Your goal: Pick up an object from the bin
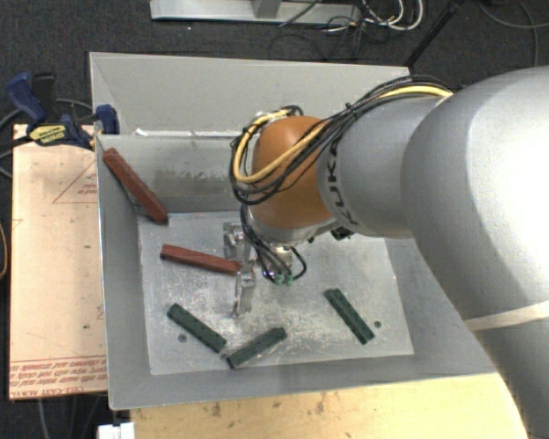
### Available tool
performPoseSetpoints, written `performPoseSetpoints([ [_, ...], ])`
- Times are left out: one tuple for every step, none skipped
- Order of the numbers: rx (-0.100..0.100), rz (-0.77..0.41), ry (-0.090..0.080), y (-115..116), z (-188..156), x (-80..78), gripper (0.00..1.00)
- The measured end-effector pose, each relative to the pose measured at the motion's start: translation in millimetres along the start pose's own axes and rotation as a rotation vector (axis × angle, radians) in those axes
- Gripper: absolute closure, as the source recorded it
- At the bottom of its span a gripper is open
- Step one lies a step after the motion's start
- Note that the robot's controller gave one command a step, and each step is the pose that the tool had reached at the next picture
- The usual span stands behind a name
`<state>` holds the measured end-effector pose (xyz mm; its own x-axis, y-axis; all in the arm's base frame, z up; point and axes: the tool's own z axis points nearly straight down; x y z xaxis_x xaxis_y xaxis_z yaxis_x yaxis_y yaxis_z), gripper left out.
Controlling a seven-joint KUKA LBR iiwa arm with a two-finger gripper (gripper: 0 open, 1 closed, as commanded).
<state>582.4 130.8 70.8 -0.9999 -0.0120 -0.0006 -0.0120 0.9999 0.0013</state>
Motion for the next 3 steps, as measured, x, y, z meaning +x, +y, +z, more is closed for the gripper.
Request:
performPoseSetpoints([
  [-0.001, 0.001, -0.002, 0, -1, -1.8, 1.0],
  [-0.001, -0.055, -0.012, 5, -165, -16.2, 1.0],
  [0.0, -0.235, -0.011, -10, -254, -39.7, 1.0],
])
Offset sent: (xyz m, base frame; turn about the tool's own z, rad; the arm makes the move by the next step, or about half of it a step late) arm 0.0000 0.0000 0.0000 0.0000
